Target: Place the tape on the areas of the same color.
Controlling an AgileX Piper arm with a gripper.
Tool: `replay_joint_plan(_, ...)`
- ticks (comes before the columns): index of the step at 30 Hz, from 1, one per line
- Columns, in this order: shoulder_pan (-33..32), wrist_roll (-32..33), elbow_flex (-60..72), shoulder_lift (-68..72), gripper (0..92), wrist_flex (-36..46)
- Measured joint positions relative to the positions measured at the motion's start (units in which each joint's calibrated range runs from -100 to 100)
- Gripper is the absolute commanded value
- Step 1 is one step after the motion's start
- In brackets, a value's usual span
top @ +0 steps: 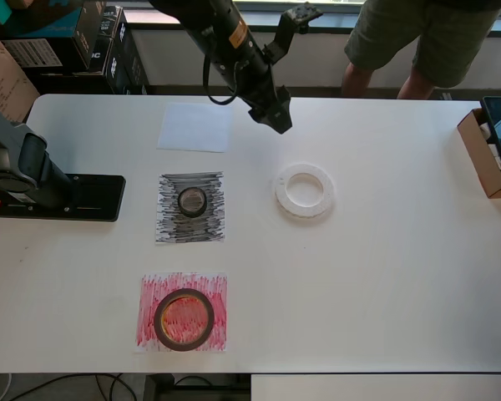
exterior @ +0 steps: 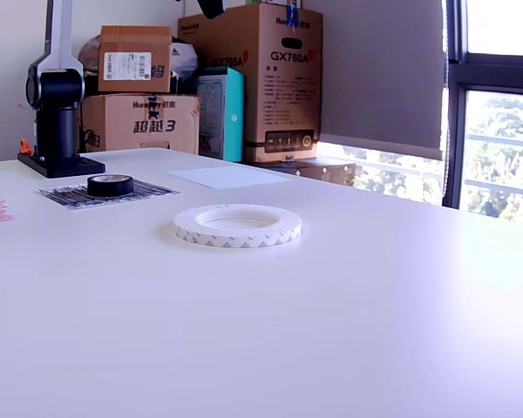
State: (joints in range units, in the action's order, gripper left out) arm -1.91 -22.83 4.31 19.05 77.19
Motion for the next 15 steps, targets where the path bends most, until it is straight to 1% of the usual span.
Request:
replay_joint_plan(7, 0.7, -4.6, 6.1, 13.7, 75.0, -0.5)
replay_joint_plan(11, 0.7, -8.1, 6.6, 19.6, 75.0, -0.5)
replay_joint_plan(15, 0.4, -10.0, 6.6, 23.8, 75.0, -0.5)
